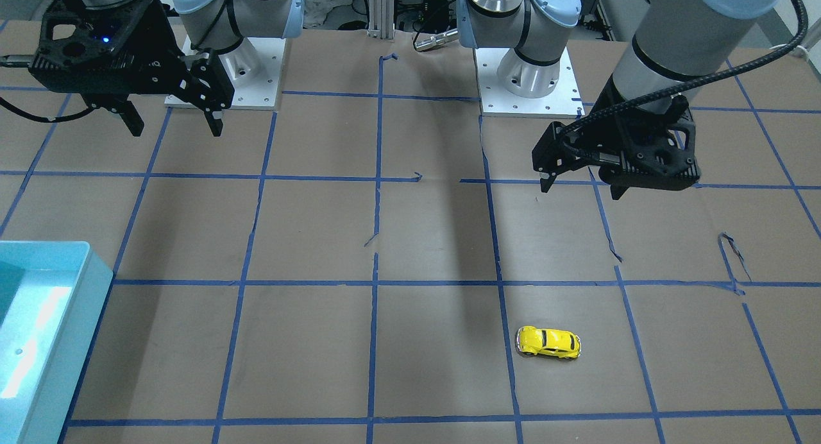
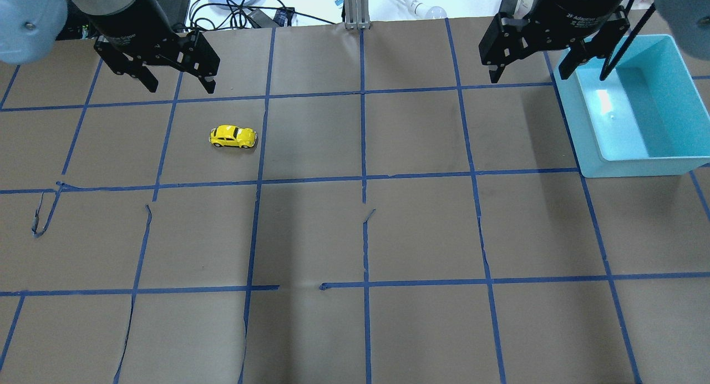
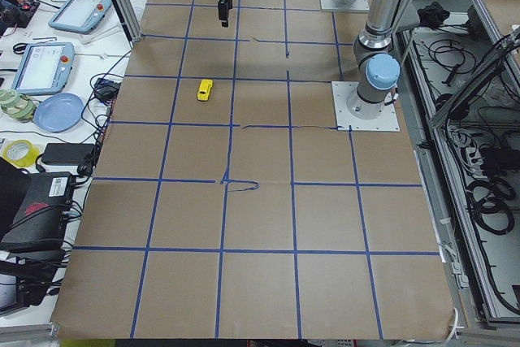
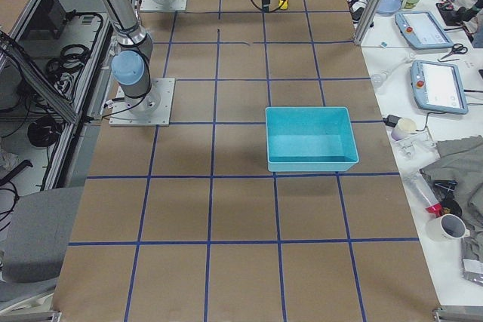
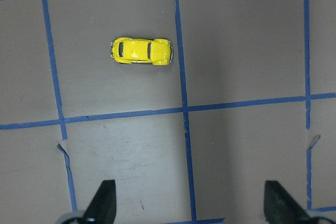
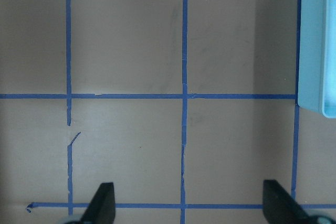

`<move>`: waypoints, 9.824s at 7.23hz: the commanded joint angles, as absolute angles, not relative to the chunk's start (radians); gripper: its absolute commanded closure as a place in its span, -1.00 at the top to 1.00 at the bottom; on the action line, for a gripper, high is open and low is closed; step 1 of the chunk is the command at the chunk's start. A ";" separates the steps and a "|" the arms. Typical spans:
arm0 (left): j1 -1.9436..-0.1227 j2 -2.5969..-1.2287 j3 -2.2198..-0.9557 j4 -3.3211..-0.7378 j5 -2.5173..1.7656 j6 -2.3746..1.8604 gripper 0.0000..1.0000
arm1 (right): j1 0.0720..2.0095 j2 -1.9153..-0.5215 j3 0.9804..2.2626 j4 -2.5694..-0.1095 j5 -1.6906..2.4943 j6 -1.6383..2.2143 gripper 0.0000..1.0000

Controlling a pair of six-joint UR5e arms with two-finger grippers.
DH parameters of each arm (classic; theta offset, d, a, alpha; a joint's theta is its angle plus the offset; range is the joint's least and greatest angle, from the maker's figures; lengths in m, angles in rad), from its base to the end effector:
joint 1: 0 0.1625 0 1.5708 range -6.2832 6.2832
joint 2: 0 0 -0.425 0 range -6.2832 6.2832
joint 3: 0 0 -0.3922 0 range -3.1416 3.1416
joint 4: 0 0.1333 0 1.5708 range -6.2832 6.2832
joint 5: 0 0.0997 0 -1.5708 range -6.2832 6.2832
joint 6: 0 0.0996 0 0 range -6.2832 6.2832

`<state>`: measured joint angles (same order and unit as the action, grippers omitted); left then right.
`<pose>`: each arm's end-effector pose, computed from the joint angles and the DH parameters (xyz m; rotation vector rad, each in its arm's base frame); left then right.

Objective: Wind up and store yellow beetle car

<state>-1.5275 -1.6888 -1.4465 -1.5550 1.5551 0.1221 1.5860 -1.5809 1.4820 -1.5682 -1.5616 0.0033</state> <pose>-0.1112 -0.5494 0.4897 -0.1235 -3.1251 0.0364 0.1417 -0.4927 0.5367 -0.0193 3.1278 -0.1506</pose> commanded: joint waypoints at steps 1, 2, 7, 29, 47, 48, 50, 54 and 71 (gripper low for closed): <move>-1.526 -1.690 -1.454 -1.551 1.552 0.109 1.00 | 1.586 -1.580 1.512 -1.580 -1.557 0.015 1.00; -1.528 -1.686 -1.453 -1.548 1.552 0.109 1.00 | 1.582 -1.577 1.517 -1.583 -1.560 0.015 1.00; -1.525 -1.684 -1.456 -1.543 1.554 0.100 1.00 | 1.585 -1.580 1.517 -1.582 -1.554 0.012 1.00; -1.529 -1.686 -1.473 -1.536 1.552 0.077 1.00 | 1.586 -1.583 1.516 -1.583 -1.559 0.003 1.00; -1.465 -2.169 -1.628 -0.904 1.557 -1.094 0.99 | 1.586 -1.583 1.516 -1.583 -1.559 0.003 1.00; -1.465 -2.172 -1.626 -0.904 1.555 -1.098 0.41 | 1.585 -1.583 1.516 -1.582 -1.559 0.003 1.00; -1.465 -2.168 -1.618 -0.885 1.555 -1.092 -0.93 | 1.585 -1.583 1.516 -1.582 -1.559 0.002 1.00; -1.470 -2.148 -1.606 -0.838 1.504 -1.135 -1.00 | 1.586 -1.583 1.516 -1.582 -1.559 0.003 1.00; -1.395 -2.191 -1.601 -0.891 1.335 -1.298 -1.00 | 1.586 -1.583 1.516 -1.583 -1.559 0.003 1.00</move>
